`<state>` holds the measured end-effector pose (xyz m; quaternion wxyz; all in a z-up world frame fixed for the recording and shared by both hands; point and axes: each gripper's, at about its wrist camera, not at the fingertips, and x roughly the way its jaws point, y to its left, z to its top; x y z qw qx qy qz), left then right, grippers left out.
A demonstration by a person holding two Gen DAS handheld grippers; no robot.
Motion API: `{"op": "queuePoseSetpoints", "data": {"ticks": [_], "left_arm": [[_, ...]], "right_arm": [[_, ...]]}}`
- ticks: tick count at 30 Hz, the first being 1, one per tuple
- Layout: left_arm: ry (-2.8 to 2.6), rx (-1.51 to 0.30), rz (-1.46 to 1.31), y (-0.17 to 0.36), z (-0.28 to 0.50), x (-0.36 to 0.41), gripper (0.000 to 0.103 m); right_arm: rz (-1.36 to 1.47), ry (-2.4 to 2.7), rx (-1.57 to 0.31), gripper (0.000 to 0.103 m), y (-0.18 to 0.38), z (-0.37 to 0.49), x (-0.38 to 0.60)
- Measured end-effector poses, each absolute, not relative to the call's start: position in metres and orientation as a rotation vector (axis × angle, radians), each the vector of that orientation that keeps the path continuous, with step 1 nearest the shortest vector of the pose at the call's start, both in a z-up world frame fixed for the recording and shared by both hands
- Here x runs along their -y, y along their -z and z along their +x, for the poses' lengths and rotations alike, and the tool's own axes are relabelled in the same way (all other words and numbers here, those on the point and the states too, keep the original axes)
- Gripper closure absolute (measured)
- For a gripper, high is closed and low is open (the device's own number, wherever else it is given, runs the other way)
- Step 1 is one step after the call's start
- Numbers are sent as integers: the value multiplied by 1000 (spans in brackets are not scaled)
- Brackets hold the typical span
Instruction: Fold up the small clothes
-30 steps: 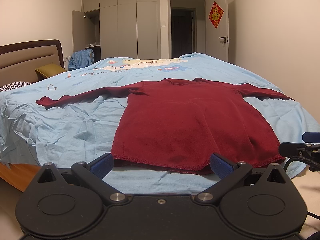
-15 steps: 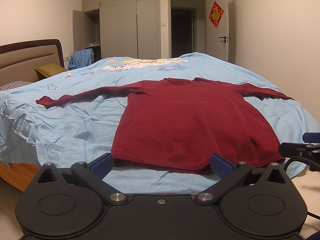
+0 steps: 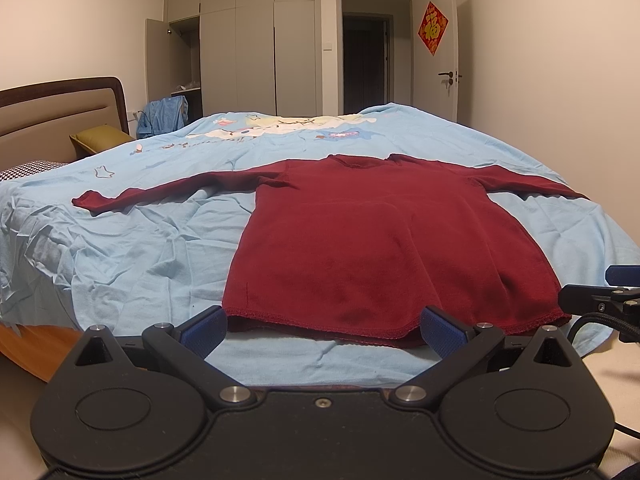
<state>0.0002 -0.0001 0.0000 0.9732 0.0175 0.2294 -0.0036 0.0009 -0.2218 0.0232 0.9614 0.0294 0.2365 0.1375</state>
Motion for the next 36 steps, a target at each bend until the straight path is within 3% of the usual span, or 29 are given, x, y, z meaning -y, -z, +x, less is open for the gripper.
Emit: {"op": "queuePoseSetpoints", "data": {"ticks": [18, 36], "left_arm": [[54, -554, 5, 3, 19, -7, 1], [18, -608, -20, -24, 132, -7, 1]], "right_arm": [[135, -220, -497, 0, -15, 9, 241], [464, 40, -521, 0, -1, 83, 356]]}}
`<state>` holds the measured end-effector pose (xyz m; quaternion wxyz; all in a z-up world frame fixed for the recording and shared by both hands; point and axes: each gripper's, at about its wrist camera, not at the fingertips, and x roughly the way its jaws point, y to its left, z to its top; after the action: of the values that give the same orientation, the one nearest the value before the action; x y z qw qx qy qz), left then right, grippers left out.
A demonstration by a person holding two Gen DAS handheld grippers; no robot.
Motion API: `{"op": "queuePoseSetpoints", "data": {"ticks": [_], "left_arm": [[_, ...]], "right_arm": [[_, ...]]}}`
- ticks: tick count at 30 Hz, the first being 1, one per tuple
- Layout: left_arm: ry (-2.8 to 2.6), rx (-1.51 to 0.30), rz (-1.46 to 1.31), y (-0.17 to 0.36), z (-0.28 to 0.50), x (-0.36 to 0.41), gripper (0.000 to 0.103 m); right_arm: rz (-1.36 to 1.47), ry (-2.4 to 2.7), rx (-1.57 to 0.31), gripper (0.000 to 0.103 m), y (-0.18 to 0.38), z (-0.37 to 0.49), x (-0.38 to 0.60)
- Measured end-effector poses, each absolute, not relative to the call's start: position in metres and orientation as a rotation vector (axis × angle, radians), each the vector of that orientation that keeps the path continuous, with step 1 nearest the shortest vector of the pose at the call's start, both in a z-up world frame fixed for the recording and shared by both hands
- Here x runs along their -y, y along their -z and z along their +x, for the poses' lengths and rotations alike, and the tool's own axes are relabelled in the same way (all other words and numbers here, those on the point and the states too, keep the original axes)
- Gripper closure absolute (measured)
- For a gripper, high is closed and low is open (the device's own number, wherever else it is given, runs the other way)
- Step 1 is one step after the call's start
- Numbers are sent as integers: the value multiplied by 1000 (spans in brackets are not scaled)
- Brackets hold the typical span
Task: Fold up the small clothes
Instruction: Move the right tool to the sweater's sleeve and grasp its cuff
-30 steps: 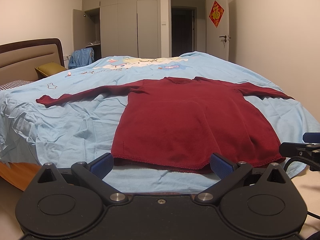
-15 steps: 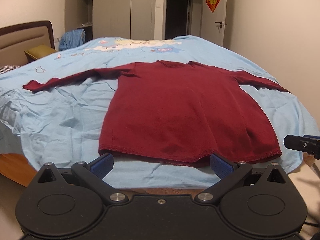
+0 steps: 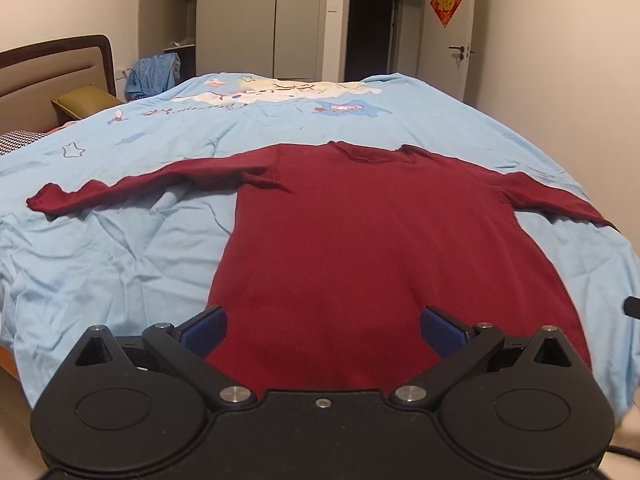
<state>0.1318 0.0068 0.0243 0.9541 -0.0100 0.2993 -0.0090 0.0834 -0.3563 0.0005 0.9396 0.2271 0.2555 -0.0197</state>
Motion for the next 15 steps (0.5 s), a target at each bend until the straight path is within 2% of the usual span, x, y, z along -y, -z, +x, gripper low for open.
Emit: {"op": "queuePoseSetpoints", "data": {"ticks": [7, 15], "left_arm": [[-19, -631, 38, -20, 188, 8, 1], [-51, -669, 16, -6, 233, 18, 1]], "right_arm": [[585, 155, -448, 0, -1, 122, 417], [595, 255, -393, 0, -9, 180, 478]]}}
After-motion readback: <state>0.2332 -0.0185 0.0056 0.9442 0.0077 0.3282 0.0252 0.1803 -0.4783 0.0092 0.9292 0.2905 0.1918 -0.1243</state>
